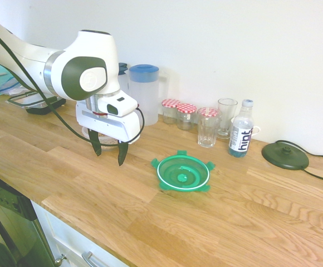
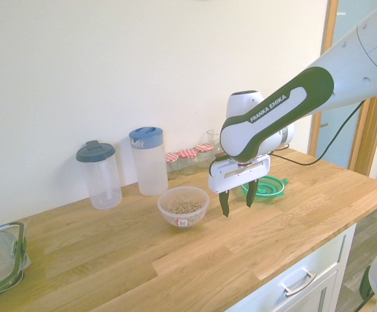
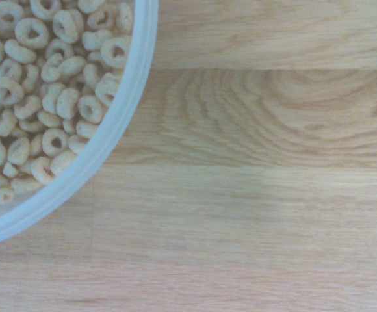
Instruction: Cover the lid of food container
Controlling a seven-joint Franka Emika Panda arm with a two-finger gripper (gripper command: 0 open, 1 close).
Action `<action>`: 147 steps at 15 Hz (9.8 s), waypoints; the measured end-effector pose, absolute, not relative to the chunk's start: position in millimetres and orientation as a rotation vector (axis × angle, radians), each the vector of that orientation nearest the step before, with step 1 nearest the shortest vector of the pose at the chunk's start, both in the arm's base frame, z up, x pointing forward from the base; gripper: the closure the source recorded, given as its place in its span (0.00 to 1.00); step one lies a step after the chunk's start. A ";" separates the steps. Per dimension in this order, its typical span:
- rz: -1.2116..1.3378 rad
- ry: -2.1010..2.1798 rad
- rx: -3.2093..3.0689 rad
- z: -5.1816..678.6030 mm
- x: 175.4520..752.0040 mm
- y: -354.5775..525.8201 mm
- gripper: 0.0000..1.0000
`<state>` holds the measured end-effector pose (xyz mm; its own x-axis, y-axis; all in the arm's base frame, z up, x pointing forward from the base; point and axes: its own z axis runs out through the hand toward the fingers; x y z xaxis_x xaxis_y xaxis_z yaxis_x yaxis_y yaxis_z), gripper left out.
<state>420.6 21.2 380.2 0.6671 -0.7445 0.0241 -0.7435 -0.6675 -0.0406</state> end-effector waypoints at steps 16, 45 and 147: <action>0.239 0.905 -2.512 434.0 461.7 -219.1 0.00; 0.407 0.898 -2.214 298.3 507.4 -315.4 1.00; -0.315 1.235 -3.048 556.7 481.6 218.4 0.00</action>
<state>481.6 218.4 556.7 0.7043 -0.6698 0.2351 -0.7006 -0.7093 0.0779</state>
